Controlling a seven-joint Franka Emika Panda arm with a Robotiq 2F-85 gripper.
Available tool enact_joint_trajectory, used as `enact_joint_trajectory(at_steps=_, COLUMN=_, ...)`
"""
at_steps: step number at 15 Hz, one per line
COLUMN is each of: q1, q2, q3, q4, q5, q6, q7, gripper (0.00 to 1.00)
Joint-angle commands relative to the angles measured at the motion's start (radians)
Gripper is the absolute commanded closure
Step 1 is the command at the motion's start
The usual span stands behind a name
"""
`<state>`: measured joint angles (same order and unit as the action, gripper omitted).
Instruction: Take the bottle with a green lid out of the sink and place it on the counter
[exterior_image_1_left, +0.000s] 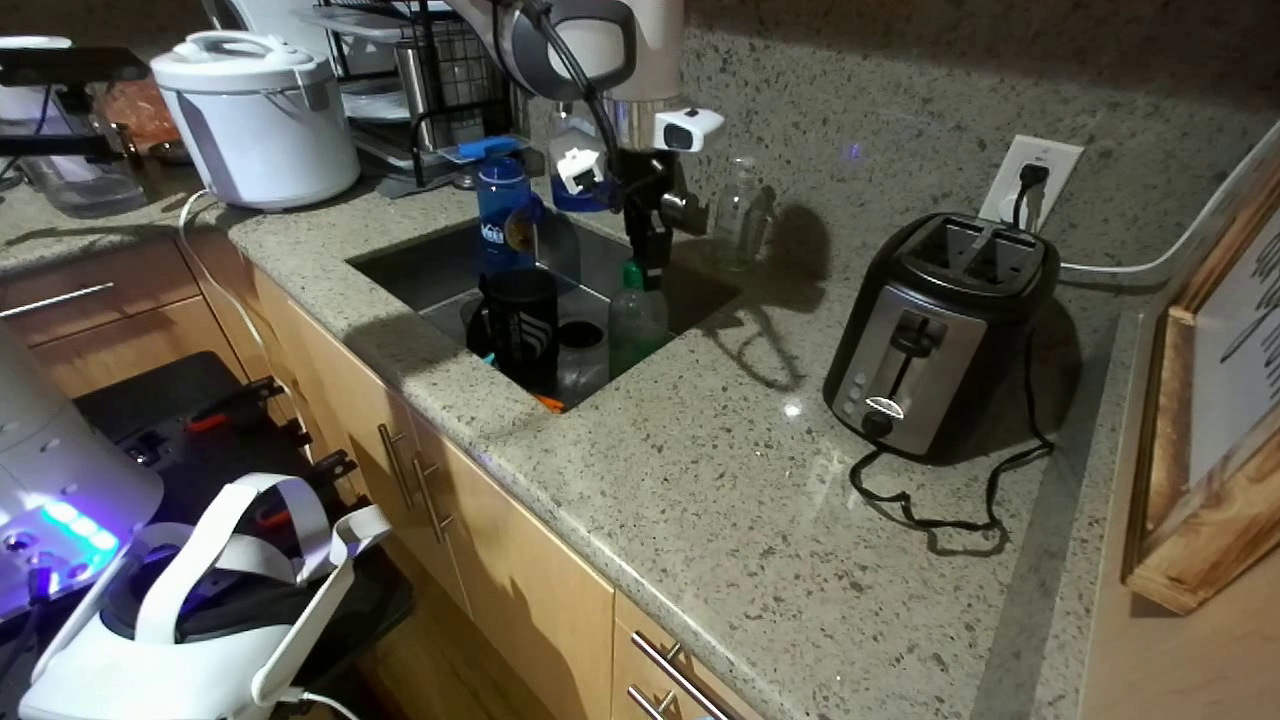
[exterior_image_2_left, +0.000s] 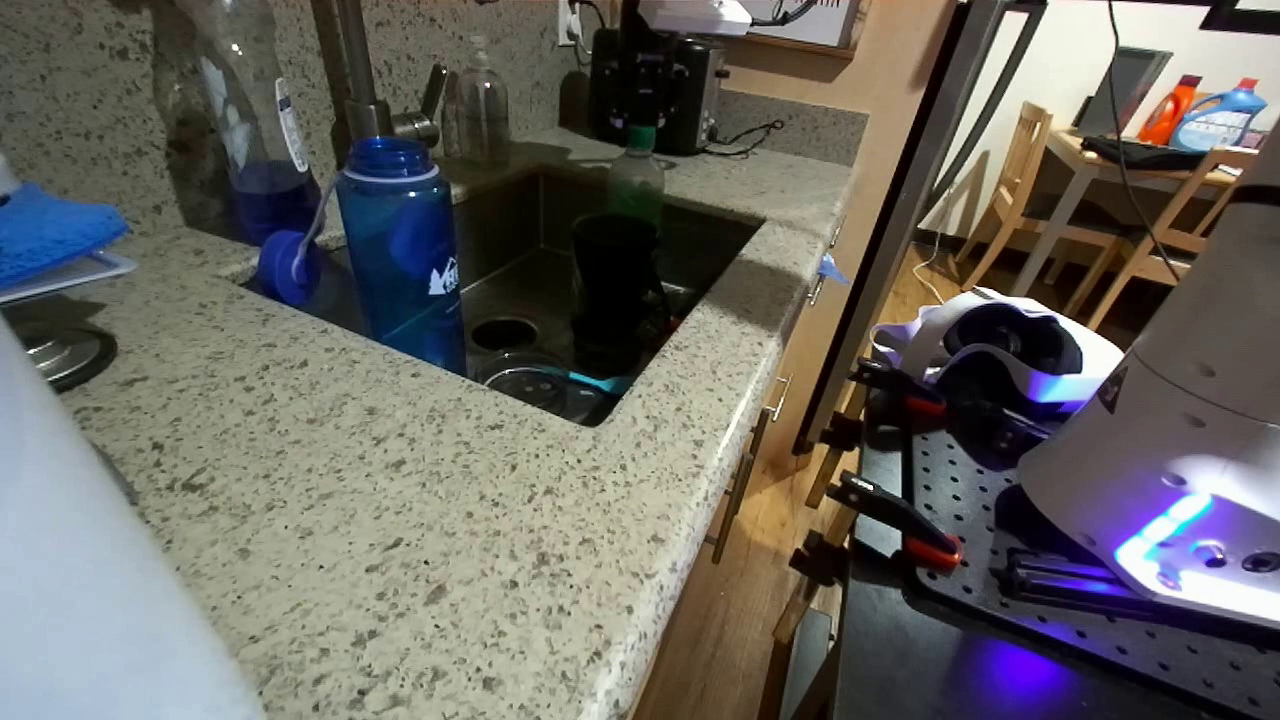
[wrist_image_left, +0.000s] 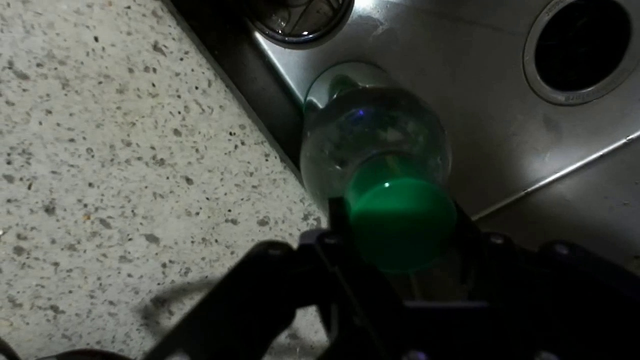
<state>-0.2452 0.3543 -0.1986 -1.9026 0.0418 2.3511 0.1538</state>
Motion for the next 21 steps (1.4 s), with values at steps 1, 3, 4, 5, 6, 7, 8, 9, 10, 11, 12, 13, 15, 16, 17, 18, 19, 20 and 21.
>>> enact_joint_trajectory(at_steps=1, q1=-0.01, q2=-0.002, q3=0.004, q4=0.022, q5=0.037, q6=-0.022, q7=-0.036, gripper=0.78)
enact_joint_trajectory(at_steps=3, q1=-0.006, q2=-0.023, q3=0.005, q4=0.021, q5=0.034, q6=-0.047, q7=-0.041, gripper=0.78)
enact_joint_trajectory(at_steps=4, q1=-0.006, q2=-0.037, q3=0.006, q4=0.017, q5=0.034, q6=-0.051, q7=-0.05, gripper=0.78)
enact_joint_trajectory(at_steps=5, q1=-0.006, q2=-0.058, q3=0.006, q4=0.014, q5=0.034, q6=-0.067, q7=-0.056, gripper=0.78)
enact_joint_trajectory(at_steps=6, q1=-0.006, q2=-0.082, q3=0.007, q4=0.007, q5=0.035, q6=-0.079, q7=-0.062, gripper=0.78)
enact_joint_trajectory(at_steps=7, q1=-0.006, q2=-0.102, q3=0.008, q4=0.004, q5=0.038, q6=-0.092, q7=-0.069, gripper=0.78)
enact_joint_trajectory(at_steps=8, q1=-0.005, q2=-0.128, q3=0.006, q4=-0.002, q5=0.038, q6=-0.104, q7=-0.08, gripper=0.78)
enact_joint_trajectory(at_steps=9, q1=-0.005, q2=-0.149, q3=0.005, q4=-0.004, q5=0.039, q6=-0.119, q7=-0.086, gripper=0.78)
enact_joint_trajectory(at_steps=10, q1=-0.005, q2=-0.172, q3=0.003, q4=-0.006, q5=0.04, q6=-0.13, q7=-0.098, gripper=0.78)
enact_joint_trajectory(at_steps=11, q1=-0.004, q2=-0.197, q3=0.001, q4=-0.009, q5=0.038, q6=-0.144, q7=-0.1, gripper=0.78)
enact_joint_trajectory(at_steps=12, q1=-0.003, q2=-0.219, q3=0.0, q4=-0.009, q5=0.039, q6=-0.155, q7=-0.108, gripper=0.78)
enact_joint_trajectory(at_steps=13, q1=-0.003, q2=-0.245, q3=-0.002, q4=-0.012, q5=0.039, q6=-0.164, q7=-0.117, gripper=0.78)
enact_joint_trajectory(at_steps=15, q1=-0.002, q2=-0.287, q3=-0.006, q4=-0.013, q5=0.037, q6=-0.184, q7=-0.127, gripper=0.78)
enact_joint_trajectory(at_steps=16, q1=-0.003, q2=-0.305, q3=-0.01, q4=-0.012, q5=0.037, q6=-0.193, q7=-0.131, gripper=0.78)
enact_joint_trajectory(at_steps=17, q1=-0.003, q2=-0.319, q3=-0.017, q4=-0.009, q5=0.026, q6=-0.2, q7=-0.116, gripper=0.78)
enact_joint_trajectory(at_steps=18, q1=-0.004, q2=-0.332, q3=-0.024, q4=-0.009, q5=0.008, q6=-0.197, q7=-0.097, gripper=0.78)
enact_joint_trajectory(at_steps=19, q1=-0.008, q2=-0.341, q3=-0.032, q4=-0.005, q5=0.01, q6=-0.203, q7=-0.1, gripper=0.78)
enact_joint_trajectory(at_steps=20, q1=-0.012, q2=-0.348, q3=-0.04, q4=-0.002, q5=0.013, q6=-0.206, q7=-0.102, gripper=0.78)
enact_joint_trajectory(at_steps=21, q1=-0.017, q2=-0.352, q3=-0.05, q4=0.002, q5=0.012, q6=-0.209, q7=-0.101, gripper=0.78)
